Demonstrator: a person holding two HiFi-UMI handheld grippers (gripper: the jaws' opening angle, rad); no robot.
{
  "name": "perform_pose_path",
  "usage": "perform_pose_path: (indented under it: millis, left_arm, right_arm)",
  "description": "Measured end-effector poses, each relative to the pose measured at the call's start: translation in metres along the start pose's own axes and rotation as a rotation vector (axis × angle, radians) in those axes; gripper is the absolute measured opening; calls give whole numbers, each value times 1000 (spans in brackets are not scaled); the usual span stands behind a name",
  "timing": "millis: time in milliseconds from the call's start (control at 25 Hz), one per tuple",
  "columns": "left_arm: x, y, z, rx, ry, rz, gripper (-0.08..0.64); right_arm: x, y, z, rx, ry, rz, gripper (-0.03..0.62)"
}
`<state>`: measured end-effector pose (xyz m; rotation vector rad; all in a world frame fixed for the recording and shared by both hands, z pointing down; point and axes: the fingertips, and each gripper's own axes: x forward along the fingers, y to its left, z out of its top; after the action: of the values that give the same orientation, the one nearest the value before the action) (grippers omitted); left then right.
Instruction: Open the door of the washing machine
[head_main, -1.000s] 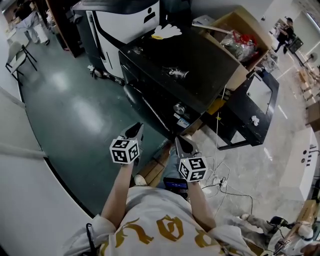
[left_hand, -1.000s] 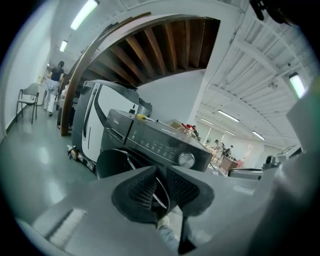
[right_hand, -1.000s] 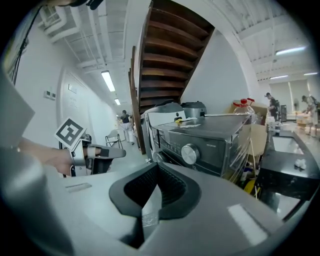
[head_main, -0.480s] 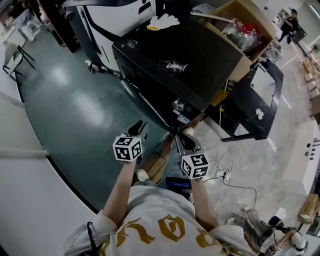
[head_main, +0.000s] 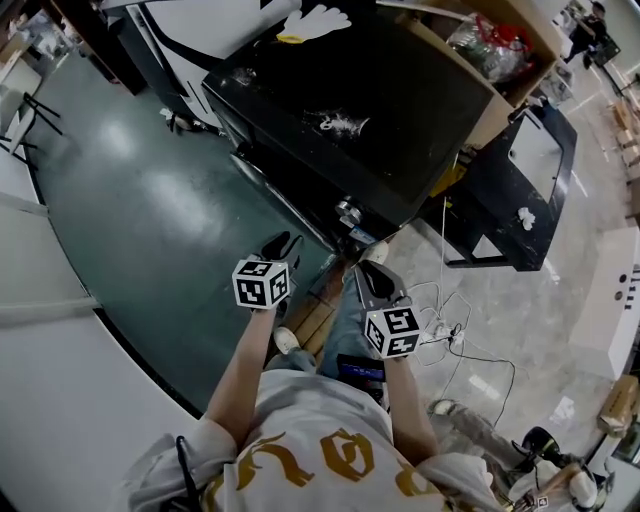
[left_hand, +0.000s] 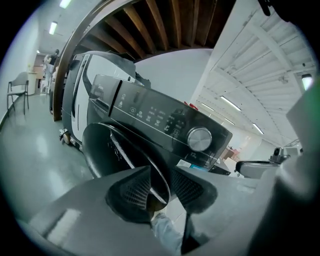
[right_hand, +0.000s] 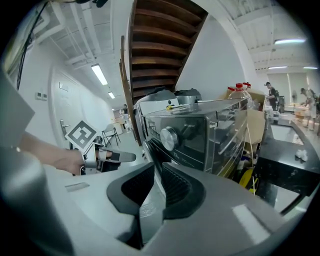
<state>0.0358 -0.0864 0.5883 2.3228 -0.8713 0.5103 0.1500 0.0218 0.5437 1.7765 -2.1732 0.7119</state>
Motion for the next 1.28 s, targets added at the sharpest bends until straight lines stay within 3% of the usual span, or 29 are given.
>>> perform_pose_path:
  millis: [200, 400, 720, 1280]
  left_arm:
    - [29, 4, 2, 10, 38, 5, 120]
    - [52, 10, -7, -27, 63, 62, 147]
    - [86, 29, -15, -174, 51, 182, 230]
    - [112, 35, -25, -197, 142, 300, 259]
  right_arm:
    - [3, -16, -4, 9, 15, -13, 48]
    - [-4, -32, -17, 31, 43, -43, 44]
    - [-7, -52, -30, 74, 66, -70, 41]
    - [2, -58, -35, 71, 112, -71, 28]
